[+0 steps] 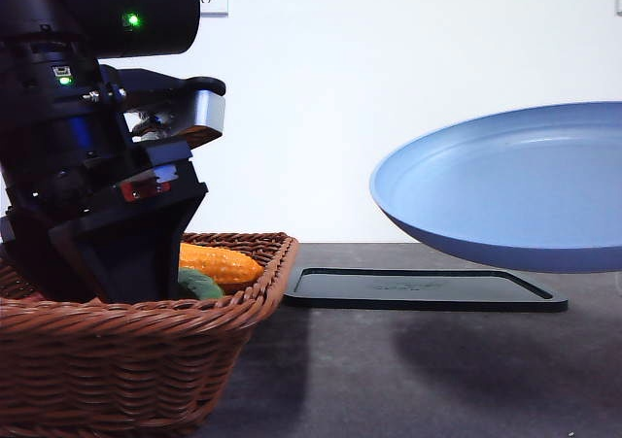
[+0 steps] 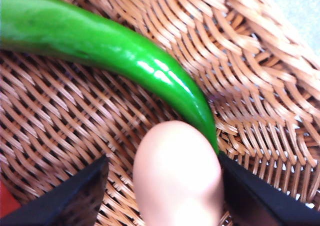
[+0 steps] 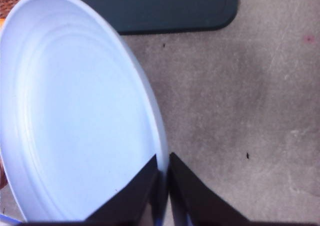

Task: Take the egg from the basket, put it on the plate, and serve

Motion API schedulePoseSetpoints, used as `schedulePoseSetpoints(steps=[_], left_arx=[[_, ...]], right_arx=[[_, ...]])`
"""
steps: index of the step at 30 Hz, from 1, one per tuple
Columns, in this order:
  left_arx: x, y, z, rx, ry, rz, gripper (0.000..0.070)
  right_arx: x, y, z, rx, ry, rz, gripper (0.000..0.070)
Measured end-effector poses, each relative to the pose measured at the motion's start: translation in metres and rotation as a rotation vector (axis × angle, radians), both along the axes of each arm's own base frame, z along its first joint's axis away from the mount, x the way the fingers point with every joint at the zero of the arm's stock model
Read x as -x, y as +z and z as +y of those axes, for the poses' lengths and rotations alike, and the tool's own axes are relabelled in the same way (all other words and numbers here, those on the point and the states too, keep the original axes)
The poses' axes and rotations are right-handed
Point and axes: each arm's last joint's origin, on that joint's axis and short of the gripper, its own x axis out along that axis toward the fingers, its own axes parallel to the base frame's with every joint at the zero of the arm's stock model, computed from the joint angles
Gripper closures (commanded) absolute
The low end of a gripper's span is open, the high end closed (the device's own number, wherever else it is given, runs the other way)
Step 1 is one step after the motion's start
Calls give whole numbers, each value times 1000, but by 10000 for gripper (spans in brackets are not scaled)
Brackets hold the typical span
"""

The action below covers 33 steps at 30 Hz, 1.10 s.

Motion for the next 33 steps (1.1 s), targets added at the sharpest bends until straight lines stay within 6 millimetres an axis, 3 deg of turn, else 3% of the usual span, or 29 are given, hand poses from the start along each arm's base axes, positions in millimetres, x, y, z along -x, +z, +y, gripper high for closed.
schedulePoseSetpoints(steps=[7, 12, 16, 21, 29, 33], left_arx=[[0, 0, 0, -2, -1, 2, 530], [1, 3, 1, -21, -1, 20, 545], [-1, 17, 1, -71, -1, 12, 545], [-4, 55, -1, -29, 1, -76, 545], [4, 145, -22, 250, -103, -236, 545], [17, 162, -41, 347, -196, -299, 545]], right_arx=[[0, 0, 0, -11, 9, 1, 700], [1, 1, 2, -46, 39, 4, 700], [0, 0, 2, -46, 39, 5, 700], [-3, -2, 3, -85, 72, 40, 700], [-18, -14, 10, -159, 147, 178, 700], [-23, -20, 18, -170, 197, 231, 700]])
